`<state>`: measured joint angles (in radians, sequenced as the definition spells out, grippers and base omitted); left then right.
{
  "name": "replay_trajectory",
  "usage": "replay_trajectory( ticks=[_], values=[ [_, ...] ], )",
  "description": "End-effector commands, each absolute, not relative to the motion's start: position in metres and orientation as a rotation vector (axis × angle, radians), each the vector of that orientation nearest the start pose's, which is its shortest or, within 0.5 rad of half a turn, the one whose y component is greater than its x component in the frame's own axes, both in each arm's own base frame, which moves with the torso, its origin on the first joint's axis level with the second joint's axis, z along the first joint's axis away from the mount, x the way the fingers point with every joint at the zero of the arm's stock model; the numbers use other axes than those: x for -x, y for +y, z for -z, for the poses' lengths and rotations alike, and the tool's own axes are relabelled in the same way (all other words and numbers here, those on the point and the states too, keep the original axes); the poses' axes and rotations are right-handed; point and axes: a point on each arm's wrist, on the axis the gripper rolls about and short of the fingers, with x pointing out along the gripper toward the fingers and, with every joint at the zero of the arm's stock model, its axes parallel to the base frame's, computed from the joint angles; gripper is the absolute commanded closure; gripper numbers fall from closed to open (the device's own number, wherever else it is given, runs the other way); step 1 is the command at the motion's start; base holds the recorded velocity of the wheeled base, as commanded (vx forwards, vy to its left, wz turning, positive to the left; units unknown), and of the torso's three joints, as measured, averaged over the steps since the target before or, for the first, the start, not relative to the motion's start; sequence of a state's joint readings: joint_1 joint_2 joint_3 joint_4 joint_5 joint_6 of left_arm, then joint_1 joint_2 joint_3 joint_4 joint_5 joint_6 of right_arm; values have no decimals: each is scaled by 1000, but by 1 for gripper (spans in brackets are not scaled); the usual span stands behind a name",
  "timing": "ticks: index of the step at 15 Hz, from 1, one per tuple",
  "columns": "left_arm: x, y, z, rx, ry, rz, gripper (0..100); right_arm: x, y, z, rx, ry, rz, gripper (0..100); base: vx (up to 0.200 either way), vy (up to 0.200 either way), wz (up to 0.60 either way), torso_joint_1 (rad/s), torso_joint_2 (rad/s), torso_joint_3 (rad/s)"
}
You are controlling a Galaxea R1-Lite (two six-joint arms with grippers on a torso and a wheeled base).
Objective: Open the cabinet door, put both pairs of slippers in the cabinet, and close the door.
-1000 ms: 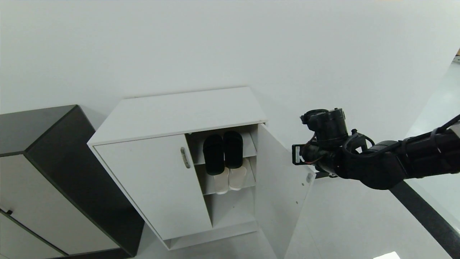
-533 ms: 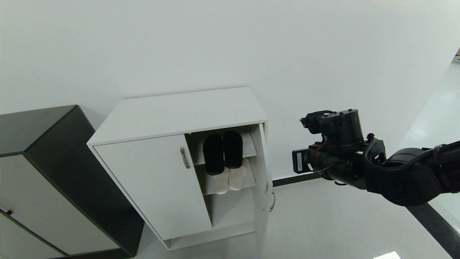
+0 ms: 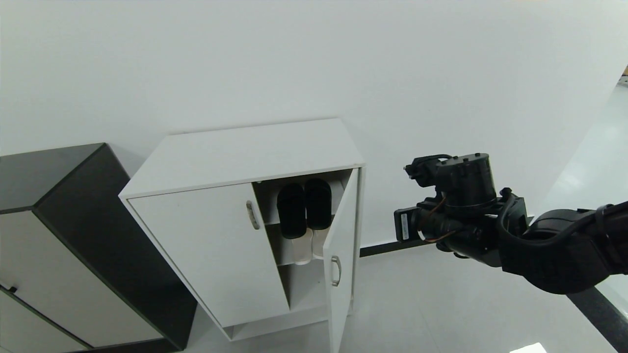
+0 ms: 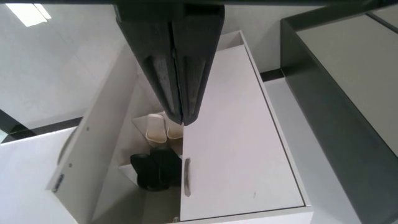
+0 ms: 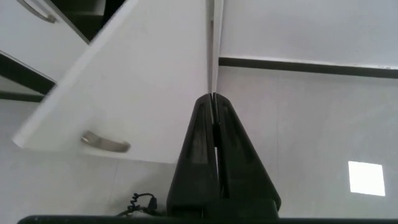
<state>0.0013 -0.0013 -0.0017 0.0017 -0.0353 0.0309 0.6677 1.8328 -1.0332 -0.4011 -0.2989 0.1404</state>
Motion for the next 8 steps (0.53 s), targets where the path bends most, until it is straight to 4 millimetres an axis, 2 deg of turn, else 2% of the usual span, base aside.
replay_trajectory(
  ticks=[1,3,7,8],
  values=[
    [23,-1,-76,-31,-1,34,100,-273,209,-176,64,373,-348,100,0,0,0,0,0,0],
    [23,-1,-76,-31,-1,34,100,-273,210,-176,58,350,-354,100,0,0,0,0,0,0],
    [23,-1,-76,-31,-1,34,100,-271,212,-176,59,350,-360,100,0,0,600,0,-1,1],
    [23,-1,-76,-31,-1,34,100,-271,212,-177,59,348,-360,100,0,0,0,0,0,0]
  ],
)
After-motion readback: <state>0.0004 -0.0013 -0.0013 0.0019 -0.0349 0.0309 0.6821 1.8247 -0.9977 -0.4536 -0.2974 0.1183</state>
